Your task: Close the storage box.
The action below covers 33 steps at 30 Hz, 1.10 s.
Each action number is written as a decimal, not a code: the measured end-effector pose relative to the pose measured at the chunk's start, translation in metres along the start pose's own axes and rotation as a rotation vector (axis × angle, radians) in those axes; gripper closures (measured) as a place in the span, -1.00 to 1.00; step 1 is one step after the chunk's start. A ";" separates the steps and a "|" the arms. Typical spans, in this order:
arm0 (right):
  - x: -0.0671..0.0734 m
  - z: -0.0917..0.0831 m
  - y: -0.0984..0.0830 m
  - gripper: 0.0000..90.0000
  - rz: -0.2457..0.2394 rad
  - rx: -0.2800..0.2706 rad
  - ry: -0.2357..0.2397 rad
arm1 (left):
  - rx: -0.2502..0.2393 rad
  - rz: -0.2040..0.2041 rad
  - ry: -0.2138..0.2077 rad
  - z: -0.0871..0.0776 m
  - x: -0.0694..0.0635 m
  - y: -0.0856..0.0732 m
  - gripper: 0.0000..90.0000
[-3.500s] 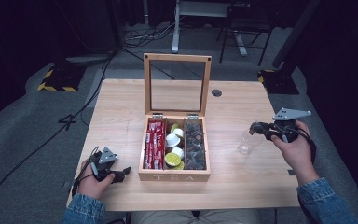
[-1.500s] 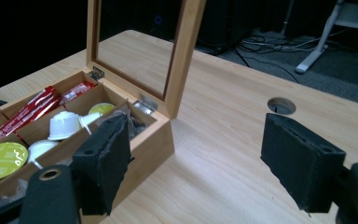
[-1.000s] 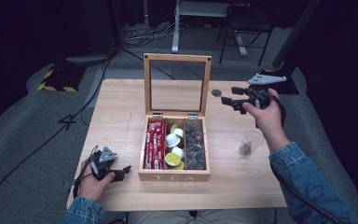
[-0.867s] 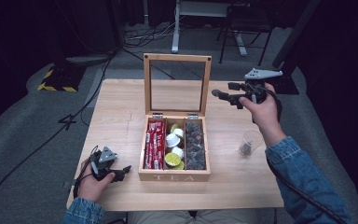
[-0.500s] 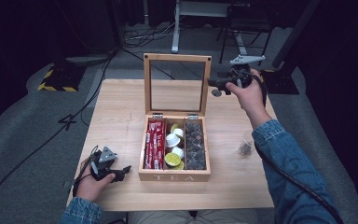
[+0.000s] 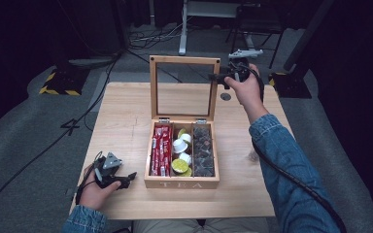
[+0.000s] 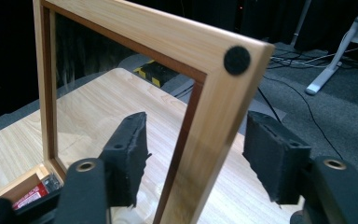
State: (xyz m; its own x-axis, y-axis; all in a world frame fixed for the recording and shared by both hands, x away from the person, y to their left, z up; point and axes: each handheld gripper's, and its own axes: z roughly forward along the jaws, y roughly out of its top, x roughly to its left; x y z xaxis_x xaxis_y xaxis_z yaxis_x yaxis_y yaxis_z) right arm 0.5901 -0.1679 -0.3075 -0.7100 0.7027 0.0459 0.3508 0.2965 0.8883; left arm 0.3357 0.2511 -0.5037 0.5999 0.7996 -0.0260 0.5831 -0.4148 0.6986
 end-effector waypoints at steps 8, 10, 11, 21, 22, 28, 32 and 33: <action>0.001 -0.005 0.004 0.26 -0.006 -0.008 -0.015 | 0.000 0.000 0.000 0.000 0.000 0.000 -0.52; 0.001 -0.006 0.004 0.30 -0.012 -0.010 -0.014 | 0.000 0.000 0.000 0.000 0.000 0.000 -0.52; 0.001 -0.010 0.004 0.30 -0.012 -0.018 -0.005 | 0.000 0.000 0.000 0.000 0.000 0.000 -0.52; 0.013 -0.031 0.006 0.35 -0.055 -0.029 0.022 | 0.002 0.000 0.000 0.000 0.000 0.000 -0.52; 0.013 -0.031 0.006 0.35 -0.055 -0.029 0.022 | 0.002 0.000 0.000 0.000 0.000 0.000 -0.52; 0.024 -0.046 0.003 0.36 -0.095 -0.030 0.040 | 0.002 0.000 -0.001 0.000 0.000 0.000 -0.52; 0.031 -0.057 -0.003 0.39 -0.109 -0.050 0.069 | 0.002 0.001 -0.001 0.000 0.000 0.000 -0.52; 0.033 -0.060 -0.004 0.40 -0.114 -0.053 0.073 | 0.002 0.002 -0.001 0.000 0.000 0.000 -0.52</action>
State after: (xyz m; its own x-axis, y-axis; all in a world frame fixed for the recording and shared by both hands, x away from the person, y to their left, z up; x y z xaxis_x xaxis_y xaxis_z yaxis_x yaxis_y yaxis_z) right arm 0.5290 -0.1846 -0.2822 -0.7869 0.6165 -0.0253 0.2339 0.3360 0.9124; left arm 0.3357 0.2512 -0.5036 0.6011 0.7987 -0.0253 0.5833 -0.4169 0.6971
